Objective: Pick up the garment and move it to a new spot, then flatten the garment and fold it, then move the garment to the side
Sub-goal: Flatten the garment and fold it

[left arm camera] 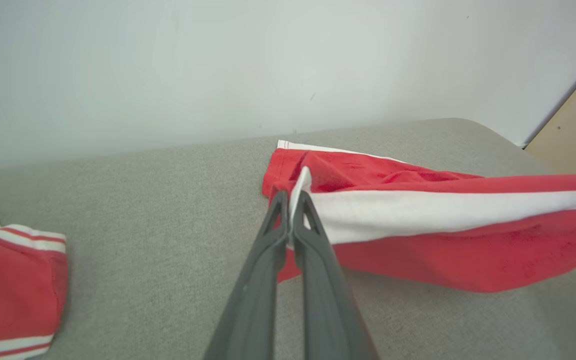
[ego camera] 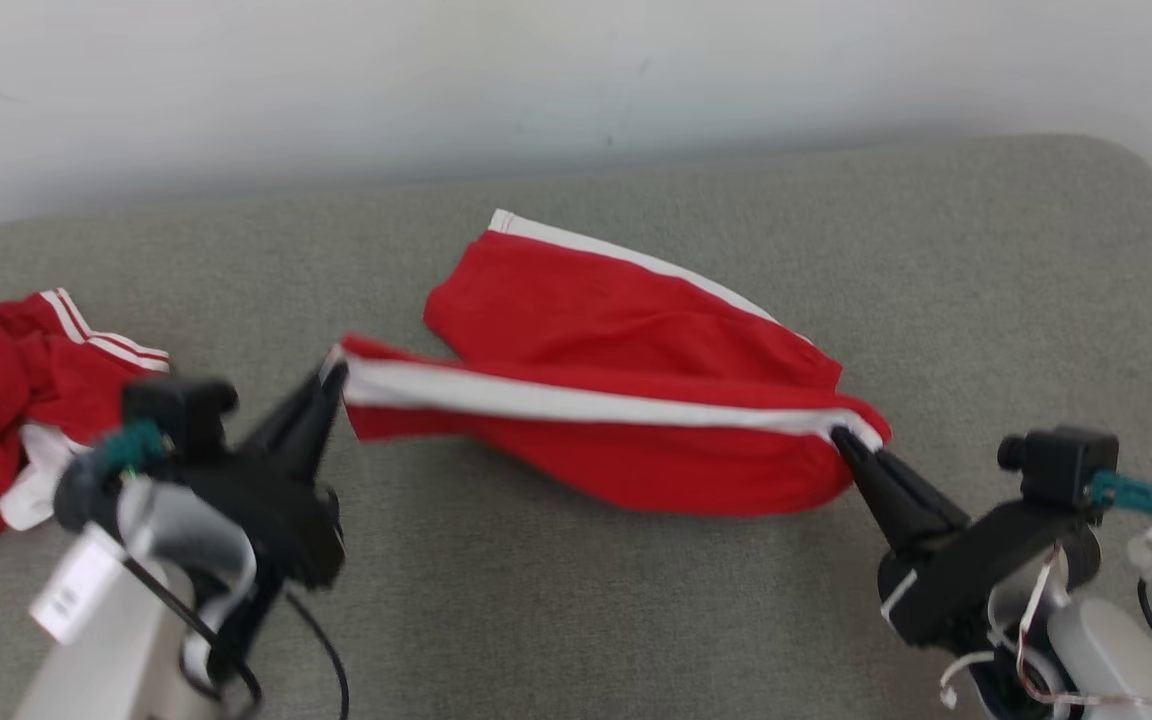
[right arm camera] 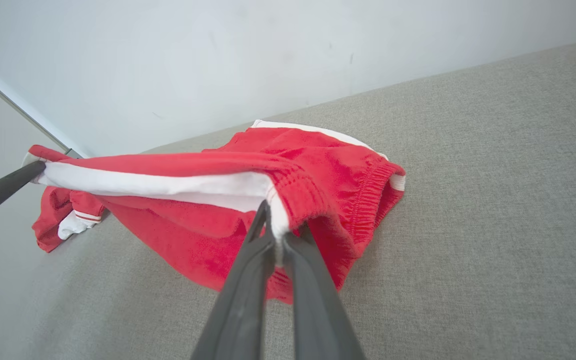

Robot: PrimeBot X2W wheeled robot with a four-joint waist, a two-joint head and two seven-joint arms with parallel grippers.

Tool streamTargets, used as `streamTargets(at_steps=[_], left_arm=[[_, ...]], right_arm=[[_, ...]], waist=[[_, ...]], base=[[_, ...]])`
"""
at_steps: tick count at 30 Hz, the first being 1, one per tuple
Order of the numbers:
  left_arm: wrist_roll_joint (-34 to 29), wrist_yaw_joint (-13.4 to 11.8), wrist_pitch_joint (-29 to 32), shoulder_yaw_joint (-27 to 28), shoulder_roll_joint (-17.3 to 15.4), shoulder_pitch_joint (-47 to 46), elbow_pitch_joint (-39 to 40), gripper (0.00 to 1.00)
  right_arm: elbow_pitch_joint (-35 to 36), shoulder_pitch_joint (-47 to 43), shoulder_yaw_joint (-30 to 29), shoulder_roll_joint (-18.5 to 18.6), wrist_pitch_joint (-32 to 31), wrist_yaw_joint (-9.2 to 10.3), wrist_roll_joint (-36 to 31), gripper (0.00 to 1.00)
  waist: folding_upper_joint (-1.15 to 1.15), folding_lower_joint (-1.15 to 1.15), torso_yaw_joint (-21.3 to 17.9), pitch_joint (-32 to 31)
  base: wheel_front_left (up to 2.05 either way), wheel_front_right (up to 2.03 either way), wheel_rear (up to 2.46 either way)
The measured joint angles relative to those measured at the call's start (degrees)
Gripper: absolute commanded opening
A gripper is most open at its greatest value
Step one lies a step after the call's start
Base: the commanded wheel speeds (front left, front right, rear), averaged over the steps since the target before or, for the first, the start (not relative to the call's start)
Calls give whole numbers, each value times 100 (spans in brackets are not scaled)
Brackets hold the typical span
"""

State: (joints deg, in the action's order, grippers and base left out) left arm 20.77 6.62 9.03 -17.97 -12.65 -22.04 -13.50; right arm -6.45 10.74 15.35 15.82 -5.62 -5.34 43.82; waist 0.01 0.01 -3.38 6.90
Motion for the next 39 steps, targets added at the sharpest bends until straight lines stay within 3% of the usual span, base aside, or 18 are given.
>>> streamTargets(at_steps=[2, 6, 17, 28, 39], left_arm=[[314, 46, 275, 33, -25, -549, -41, 0], [275, 48, 694, -66, -338, -1251, -275, 0], [698, 53, 1505, -249, -470, -2850, -1182, 0], [883, 53, 1870, -757, -892, -3893, -1828, 0], [949, 54, 1857, -1326, -1239, -4590, -2267, 0]], right_arm=[[36, 313, -29, -43, -118, -21, 213, 0], [-91, 889, -48, -227, -300, -29, 471, 0], [-768, 2020, -180, -539, -557, -30, 875, 0], [-1358, 2835, -45, -985, -598, -30, 938, 0], [-1826, 3320, 180, -1139, -407, -71, 906, 0]], waist=[[0, 0, -69, 158], [0, 0, -191, 400], [0, 1, -622, 1125], [1, 1, -1013, 1716], [1, 0, -1362, 2252]], base=[[0, 0, 0], [0, 0, 0], [0, 0, 0], [0, 0, 0], [0, 0, 0]])
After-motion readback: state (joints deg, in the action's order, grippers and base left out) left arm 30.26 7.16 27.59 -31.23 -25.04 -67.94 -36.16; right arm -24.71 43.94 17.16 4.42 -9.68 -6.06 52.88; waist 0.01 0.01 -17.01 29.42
